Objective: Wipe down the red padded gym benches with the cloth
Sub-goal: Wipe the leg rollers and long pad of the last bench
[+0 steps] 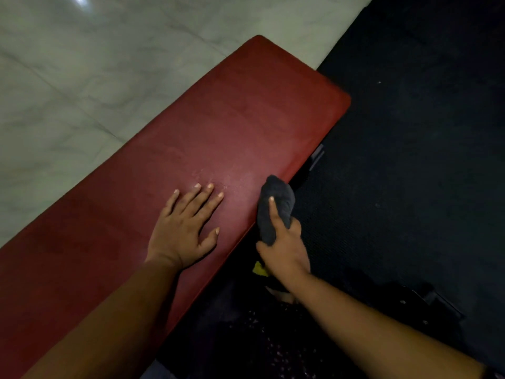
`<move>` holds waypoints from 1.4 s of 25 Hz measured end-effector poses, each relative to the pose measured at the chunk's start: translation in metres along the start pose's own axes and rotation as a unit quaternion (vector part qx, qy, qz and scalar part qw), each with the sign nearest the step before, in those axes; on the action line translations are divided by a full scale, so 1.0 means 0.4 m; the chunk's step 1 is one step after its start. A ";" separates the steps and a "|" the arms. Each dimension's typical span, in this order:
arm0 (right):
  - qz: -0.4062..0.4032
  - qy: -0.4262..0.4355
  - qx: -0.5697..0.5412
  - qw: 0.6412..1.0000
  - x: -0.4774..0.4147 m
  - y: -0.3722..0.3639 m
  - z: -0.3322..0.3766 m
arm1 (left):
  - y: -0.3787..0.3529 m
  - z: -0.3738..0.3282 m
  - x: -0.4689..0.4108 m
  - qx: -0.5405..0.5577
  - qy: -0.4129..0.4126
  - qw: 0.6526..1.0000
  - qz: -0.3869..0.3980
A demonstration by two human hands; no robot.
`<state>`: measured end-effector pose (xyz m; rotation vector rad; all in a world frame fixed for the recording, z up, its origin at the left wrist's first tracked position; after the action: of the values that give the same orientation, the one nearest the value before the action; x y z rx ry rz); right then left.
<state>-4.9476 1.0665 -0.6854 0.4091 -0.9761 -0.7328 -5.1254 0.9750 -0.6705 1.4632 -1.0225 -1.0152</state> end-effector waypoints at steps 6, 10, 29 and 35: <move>-0.031 -0.043 -0.046 0.998 -0.005 -0.011 0.031 | -0.002 -0.001 -0.005 -0.004 0.005 1.000 -0.004; 0.008 0.027 -0.006 1.000 0.070 -0.071 0.037 | -0.007 0.003 -0.011 -0.007 0.003 1.000 -0.001; 0.024 -0.003 -0.091 0.996 0.102 -0.080 0.016 | -0.014 0.011 0.001 0.007 -0.005 1.000 -0.016; 0.075 0.033 -0.101 0.991 0.230 -0.181 0.013 | -0.009 0.011 -0.001 0.021 -0.008 0.999 -0.028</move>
<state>-4.9467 0.9500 -0.6721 0.1790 -0.8517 -0.6693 -5.1293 0.9747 -0.6745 1.5278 -1.0239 -1.0522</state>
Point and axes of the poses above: each hand's wrist, its own x-axis away from the middle knuckle, its own y-axis out of the back of the hand, z = x × y, the point moved 7 cm from there along -x, towards the middle knuckle, and after that the axes turned 13 degrees about -z, right-handed, at the moved point
